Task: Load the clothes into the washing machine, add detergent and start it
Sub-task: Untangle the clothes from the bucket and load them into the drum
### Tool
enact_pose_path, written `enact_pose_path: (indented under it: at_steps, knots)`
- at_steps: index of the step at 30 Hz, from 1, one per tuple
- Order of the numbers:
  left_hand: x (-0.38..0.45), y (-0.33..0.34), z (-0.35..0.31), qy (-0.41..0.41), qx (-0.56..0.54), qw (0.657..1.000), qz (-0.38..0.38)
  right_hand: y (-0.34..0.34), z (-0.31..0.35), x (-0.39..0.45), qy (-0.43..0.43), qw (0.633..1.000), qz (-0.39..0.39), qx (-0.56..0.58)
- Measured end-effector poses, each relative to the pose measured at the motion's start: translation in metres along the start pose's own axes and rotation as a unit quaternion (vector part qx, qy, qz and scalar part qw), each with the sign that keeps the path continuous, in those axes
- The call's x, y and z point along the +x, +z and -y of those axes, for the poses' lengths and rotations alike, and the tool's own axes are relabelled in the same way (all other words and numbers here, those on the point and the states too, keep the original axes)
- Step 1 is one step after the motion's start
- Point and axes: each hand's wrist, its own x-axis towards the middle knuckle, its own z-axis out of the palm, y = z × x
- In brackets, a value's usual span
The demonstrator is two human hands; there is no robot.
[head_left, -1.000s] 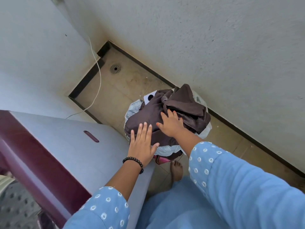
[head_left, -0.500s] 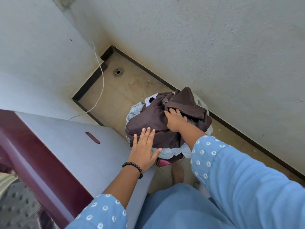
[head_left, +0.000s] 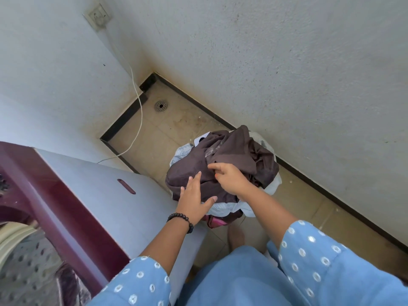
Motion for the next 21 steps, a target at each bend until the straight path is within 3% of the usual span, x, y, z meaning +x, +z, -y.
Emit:
enact_pose_path:
  at_steps: [2,5,8,10,14,18,21]
  knots:
    - [-0.004,-0.006,-0.016,-0.018,-0.084,0.996,-0.001,-0.001,0.010,-0.025,-0.039,0.999,-0.006,0.018]
    - [-0.008,-0.014,-0.031,-0.030,-0.152,0.986,-0.065,-0.003,0.025,-0.058,-0.085,0.995,-0.008,0.055]
    - [-0.022,-0.028,-0.046,0.009,-0.212,0.973,-0.093,-0.012,0.039,-0.086,-0.142,0.986,-0.014,0.081]
    - [-0.032,-0.041,-0.057,0.029,-0.206,0.974,-0.094,-0.020,0.048,-0.096,-0.180,0.982,-0.037,0.047]
    - [-0.050,-0.077,-0.072,0.100,-0.139,0.977,-0.129,-0.029,0.065,-0.106,-0.207,0.961,-0.129,-0.133]
    - [-0.075,-0.122,-0.093,0.188,-0.087,0.967,-0.147,-0.039,0.079,-0.113,-0.204,0.954,-0.111,-0.189]
    - [-0.092,-0.151,-0.107,0.234,-0.062,0.948,-0.207,-0.055,0.090,-0.122,-0.186,0.954,-0.121,-0.203]
